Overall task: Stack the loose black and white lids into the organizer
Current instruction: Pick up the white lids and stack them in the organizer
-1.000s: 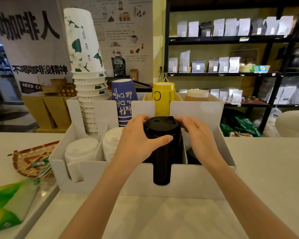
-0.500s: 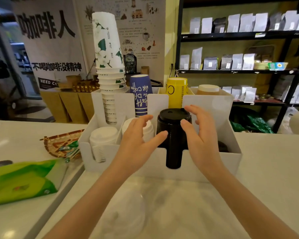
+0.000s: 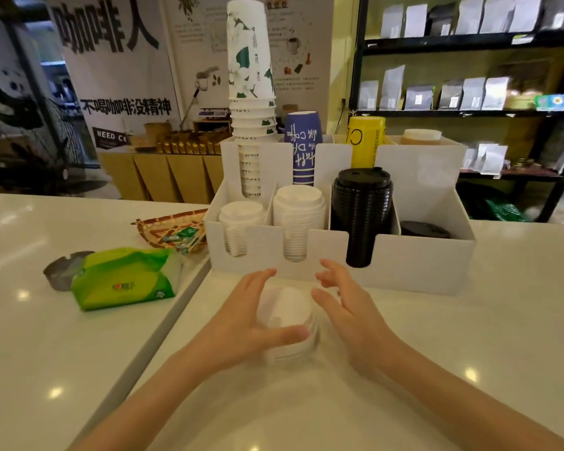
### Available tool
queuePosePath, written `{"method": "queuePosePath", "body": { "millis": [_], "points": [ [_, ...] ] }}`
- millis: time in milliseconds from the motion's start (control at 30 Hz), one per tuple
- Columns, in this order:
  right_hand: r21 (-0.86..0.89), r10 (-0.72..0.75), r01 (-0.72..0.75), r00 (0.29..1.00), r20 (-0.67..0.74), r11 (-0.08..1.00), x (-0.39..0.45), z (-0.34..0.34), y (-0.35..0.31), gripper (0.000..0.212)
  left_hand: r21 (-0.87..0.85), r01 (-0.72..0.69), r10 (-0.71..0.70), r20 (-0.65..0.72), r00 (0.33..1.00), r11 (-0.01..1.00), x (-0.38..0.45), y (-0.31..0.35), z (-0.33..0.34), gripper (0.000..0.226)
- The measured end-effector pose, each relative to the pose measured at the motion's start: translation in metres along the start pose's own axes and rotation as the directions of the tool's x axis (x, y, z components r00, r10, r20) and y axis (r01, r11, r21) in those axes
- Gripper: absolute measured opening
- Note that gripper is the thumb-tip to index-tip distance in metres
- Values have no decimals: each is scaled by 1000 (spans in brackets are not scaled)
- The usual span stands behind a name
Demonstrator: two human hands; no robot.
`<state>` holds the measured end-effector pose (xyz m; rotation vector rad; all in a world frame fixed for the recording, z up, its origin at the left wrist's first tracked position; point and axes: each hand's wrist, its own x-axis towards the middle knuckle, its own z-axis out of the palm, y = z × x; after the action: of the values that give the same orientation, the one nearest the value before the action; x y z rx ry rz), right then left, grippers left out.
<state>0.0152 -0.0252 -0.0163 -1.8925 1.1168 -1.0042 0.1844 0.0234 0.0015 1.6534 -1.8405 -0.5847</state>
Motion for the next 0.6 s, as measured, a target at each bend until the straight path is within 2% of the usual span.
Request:
{"method": "queuePosePath", "body": {
  "millis": [167, 367, 600],
  "points": [
    [-53, 70, -67, 995, 70, 996, -15, 12, 4, 48, 59, 33, -38, 83, 996, 998, -18, -16, 7, 119],
    [-148, 52, -39, 995, 86, 988, -19, 15, 4, 41, 63, -18, 17, 19, 1000, 998, -19, -26, 10, 108],
    [-97, 46, -38, 996, 83, 995, -20, 16, 2, 34, 34, -64, 65, -49, 997, 997, -19, -33, 11, 99]
  ]
}}
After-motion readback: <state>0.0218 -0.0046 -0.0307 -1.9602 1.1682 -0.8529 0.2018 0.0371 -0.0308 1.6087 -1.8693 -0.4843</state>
